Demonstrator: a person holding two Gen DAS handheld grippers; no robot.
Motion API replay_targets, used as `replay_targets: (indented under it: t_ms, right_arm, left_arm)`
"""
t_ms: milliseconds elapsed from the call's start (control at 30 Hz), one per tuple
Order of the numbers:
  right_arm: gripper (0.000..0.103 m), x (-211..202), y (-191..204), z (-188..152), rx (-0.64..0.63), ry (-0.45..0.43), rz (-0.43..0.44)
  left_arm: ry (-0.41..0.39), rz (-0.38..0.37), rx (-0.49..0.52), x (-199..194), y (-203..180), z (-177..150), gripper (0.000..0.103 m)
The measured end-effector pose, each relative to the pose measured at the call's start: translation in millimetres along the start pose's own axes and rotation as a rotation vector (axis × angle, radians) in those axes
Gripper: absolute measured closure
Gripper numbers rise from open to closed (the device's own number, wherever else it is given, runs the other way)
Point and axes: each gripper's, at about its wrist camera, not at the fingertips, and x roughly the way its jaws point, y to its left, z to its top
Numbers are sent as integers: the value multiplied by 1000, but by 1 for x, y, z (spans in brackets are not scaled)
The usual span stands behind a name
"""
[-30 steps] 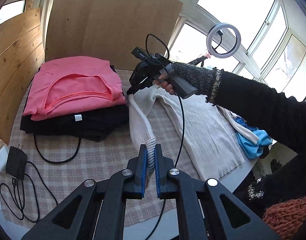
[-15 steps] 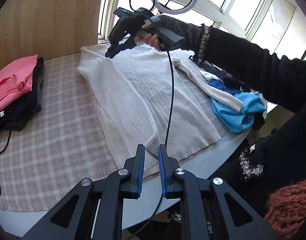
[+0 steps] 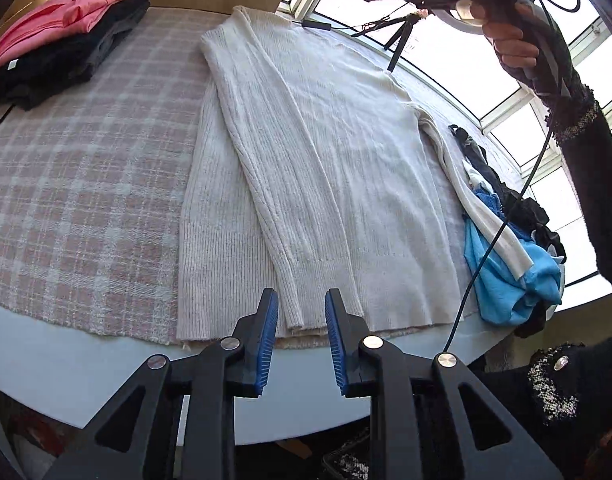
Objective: Fold clothes
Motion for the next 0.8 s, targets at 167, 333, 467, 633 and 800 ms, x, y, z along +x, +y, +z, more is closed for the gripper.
replay_targets:
  t_ms: [167, 333, 467, 633, 800]
  right_arm:
    - [71, 108, 23, 45, -45, 104, -79]
    - [71, 176, 28, 54, -71, 219, -231]
    - [98, 167, 21, 59, -42, 186, -246]
    - [98, 147, 3, 62, 46, 140, -170]
    - [97, 154, -7, 60, 98, 150, -143]
  left_arm:
    - [45, -8, -50, 35, 4, -6, 79]
    - [-4, -38, -81, 33, 2, -14, 79]
    - [-17, -18, -57, 28, -3, -20, 98]
    - [-84, -23, -72, -17, 13, -26, 98]
    - [-31, 100, -170, -6, 56, -21, 97]
